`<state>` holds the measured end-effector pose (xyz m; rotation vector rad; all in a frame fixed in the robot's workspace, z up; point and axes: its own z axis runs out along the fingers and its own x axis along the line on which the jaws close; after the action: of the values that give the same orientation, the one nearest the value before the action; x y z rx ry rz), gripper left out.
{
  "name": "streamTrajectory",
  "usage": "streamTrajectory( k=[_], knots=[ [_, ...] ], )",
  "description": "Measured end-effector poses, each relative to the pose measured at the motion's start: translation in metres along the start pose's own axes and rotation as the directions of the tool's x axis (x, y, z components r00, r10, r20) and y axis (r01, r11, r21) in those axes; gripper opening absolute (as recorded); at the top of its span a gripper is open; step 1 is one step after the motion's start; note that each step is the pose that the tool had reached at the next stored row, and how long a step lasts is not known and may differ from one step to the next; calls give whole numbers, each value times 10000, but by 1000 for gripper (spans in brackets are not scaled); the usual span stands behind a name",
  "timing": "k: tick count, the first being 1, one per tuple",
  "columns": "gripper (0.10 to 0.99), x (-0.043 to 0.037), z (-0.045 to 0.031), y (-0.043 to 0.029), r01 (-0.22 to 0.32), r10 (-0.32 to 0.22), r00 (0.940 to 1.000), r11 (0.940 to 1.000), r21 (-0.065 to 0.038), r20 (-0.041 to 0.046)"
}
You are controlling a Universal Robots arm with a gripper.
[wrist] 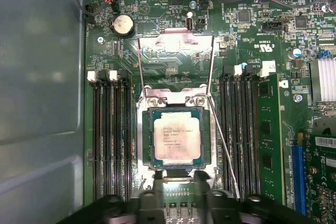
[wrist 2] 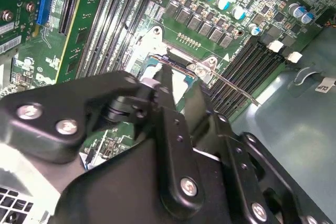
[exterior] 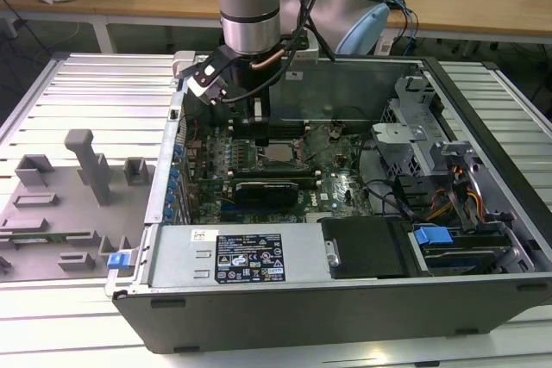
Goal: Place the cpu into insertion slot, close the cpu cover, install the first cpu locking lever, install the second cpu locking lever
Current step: 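Place the cpu into insertion slot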
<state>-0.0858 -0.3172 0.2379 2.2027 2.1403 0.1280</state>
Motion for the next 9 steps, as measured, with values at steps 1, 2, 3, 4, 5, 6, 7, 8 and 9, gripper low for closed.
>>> streamTrajectory(
  k=[1,2,3,4,5,6,7,8,9],
  knots=[
    [353,0,0,0,0,0,10000,10000,1,0],
    [290,0,0,0,1,-1,10000,10000,1,0],
    [231,0,-1,0,0,0,10000,10000,0,0],
    [169,0,-1,0,0,0,10000,10000,0,0],
    [110,0,-1,0,0,0,10000,10000,0,0],
    [106,0,-1,0,0,0,10000,10000,0,0],
    [106,0,-1,0,0,0,10000,10000,0,0],
    [106,0,-2,0,0,0,10000,10000,1,0],
    [106,0,-2,1,1,-1,10000,10000,45,2]
  ],
)
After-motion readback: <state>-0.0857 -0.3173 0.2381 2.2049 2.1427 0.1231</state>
